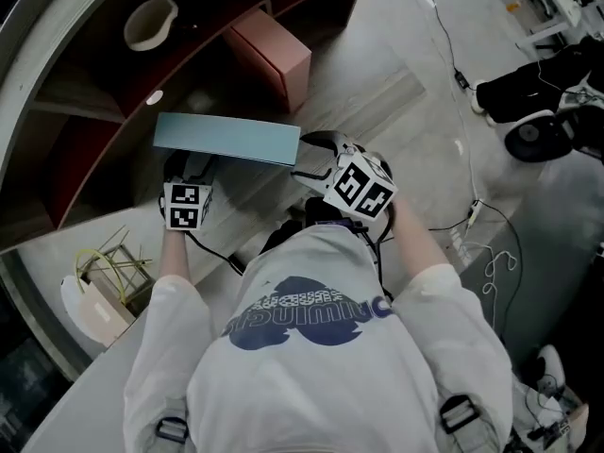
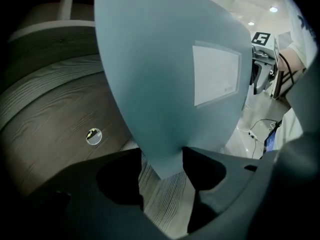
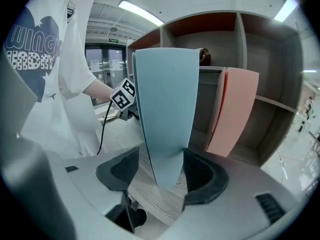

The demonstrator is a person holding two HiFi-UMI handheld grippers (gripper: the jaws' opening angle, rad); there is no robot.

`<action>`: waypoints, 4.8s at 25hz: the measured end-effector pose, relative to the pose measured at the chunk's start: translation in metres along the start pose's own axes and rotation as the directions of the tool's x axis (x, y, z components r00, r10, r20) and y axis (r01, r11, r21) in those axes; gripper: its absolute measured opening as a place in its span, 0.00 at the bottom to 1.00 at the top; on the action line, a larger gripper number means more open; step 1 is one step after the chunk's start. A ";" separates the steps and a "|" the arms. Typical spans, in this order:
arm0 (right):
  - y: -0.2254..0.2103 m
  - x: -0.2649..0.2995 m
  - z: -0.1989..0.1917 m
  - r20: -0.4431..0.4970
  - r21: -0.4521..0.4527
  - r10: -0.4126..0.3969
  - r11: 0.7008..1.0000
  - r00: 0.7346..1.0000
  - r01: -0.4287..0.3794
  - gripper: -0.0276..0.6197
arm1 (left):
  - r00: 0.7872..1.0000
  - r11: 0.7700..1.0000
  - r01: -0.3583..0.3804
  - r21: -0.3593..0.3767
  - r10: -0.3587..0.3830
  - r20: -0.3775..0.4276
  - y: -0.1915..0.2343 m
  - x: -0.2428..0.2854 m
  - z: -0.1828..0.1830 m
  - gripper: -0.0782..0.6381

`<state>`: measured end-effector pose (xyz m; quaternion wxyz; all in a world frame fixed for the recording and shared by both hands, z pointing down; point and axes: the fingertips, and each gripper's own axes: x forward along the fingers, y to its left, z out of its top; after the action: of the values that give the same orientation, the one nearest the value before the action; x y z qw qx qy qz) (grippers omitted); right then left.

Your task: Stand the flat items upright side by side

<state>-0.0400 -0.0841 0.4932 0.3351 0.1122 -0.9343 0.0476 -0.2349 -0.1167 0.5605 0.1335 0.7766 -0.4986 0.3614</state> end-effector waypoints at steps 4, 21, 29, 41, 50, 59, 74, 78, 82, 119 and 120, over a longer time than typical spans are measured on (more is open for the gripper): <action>0.002 -0.015 -0.011 -0.002 0.045 -0.050 0.998 0.999 0.050 0.47 | 0.999 0.998 0.043 0.046 -0.044 0.021 -0.009 0.018 0.018 0.48; 0.012 -0.053 -0.023 0.009 0.143 -0.158 0.977 0.987 0.155 0.47 | 0.991 0.988 0.117 0.102 -0.122 0.054 -0.040 0.041 0.056 0.48; 0.005 -0.069 -0.028 -0.026 0.091 -0.165 0.982 0.986 0.167 0.47 | 0.983 0.988 0.145 0.059 -0.151 0.106 -0.081 0.000 0.048 0.48; -0.011 -0.049 -0.021 -0.061 0.008 -0.021 1.000 0.998 0.021 0.47 | 0.952 0.960 0.270 0.070 -0.278 0.128 -0.165 0.006 0.067 0.48; -0.006 -0.045 -0.019 -0.014 0.052 -0.043 0.998 0.999 0.043 0.45 | 0.938 0.943 0.314 0.115 -0.326 0.114 -0.152 0.017 0.080 0.48; -0.001 -0.031 -0.007 0.026 0.112 -0.090 0.990 0.996 0.087 0.45 | 0.927 0.925 0.348 0.149 -0.364 0.091 -0.130 0.029 0.083 0.48; -0.014 -0.036 -0.022 0.005 0.164 -0.164 0.973 0.986 0.161 0.44 | 0.929 0.931 0.351 0.105 -0.360 0.082 -0.110 0.024 0.089 0.48; -0.010 -0.030 -0.048 -0.031 0.230 -0.169 0.958 0.985 0.171 0.40 | 0.933 0.939 0.337 0.065 -0.343 0.112 -0.117 0.002 0.090 0.48; -0.011 -0.013 -0.059 -0.062 0.194 -0.111 0.973 0.992 0.121 0.40 | 0.928 0.935 0.350 0.064 -0.355 0.116 -0.147 -0.015 0.085 0.48; -0.046 0.037 -0.015 0.010 0.187 -0.049 0.981 0.999 0.046 0.32 | 0.959 0.963 0.258 -0.072 -0.247 0.136 -0.118 0.007 0.108 0.50; -0.049 0.038 -0.014 0.006 0.183 -0.054 0.982 0.999 0.052 0.31 | 0.961 0.965 0.253 -0.075 -0.241 0.135 -0.115 0.008 0.110 0.50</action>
<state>-0.0487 -0.1360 0.5289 0.3194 0.1677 -0.9244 0.1237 -0.0862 -0.1306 0.5064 0.1814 0.8469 -0.4211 0.2694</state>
